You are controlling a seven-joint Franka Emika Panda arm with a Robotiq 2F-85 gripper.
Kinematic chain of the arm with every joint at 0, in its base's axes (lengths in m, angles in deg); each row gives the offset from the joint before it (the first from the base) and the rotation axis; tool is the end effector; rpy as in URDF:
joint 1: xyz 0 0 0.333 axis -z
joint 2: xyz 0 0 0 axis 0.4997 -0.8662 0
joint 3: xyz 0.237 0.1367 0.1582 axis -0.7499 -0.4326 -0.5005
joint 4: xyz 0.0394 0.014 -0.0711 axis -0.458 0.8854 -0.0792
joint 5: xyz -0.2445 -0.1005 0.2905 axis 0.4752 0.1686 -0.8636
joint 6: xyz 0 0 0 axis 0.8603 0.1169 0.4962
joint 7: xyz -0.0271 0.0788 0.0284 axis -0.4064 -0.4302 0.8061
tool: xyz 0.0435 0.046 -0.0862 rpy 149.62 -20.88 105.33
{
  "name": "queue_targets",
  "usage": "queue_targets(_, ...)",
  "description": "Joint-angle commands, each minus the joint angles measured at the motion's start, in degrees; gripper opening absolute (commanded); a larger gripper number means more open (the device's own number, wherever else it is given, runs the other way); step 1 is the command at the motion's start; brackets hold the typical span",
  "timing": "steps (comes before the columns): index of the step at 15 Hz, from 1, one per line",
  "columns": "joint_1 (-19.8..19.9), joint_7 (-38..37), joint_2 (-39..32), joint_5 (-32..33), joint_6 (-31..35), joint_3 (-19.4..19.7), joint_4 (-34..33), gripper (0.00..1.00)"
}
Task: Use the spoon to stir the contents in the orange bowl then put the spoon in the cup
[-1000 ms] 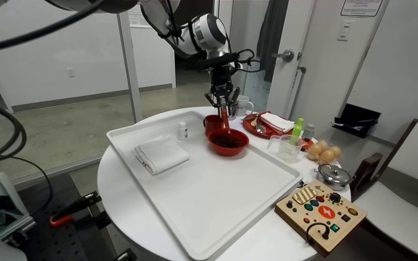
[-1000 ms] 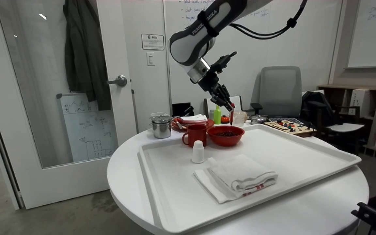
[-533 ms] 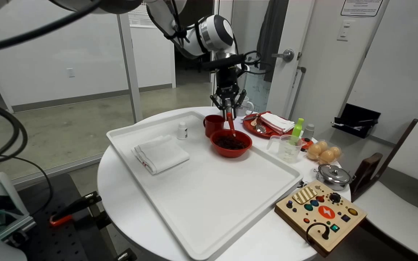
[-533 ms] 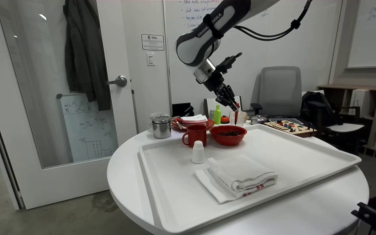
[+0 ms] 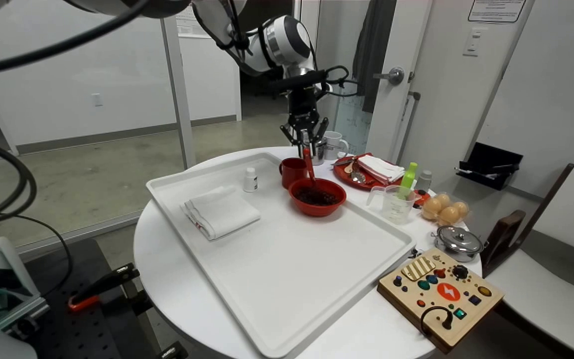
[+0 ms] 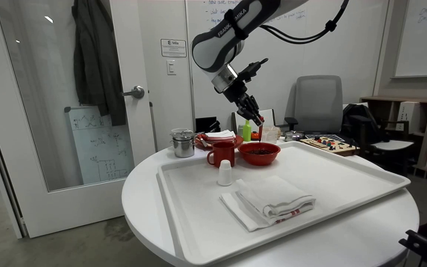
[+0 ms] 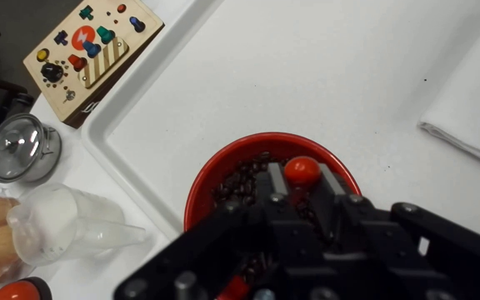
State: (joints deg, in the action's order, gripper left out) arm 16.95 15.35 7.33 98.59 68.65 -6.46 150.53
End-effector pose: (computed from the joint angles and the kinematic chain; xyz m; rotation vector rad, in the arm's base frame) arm 0.7093 0.1198 0.2583 2.5000 0.6678 -0.6477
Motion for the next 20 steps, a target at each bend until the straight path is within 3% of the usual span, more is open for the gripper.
queue_targets(1,-0.3,1.3,0.5,-0.9,-1.4,0.3,-1.1,0.12)
queue_targets(20,-4.5,1.8,6.1,1.9,-7.5,0.4,-4.1,0.12)
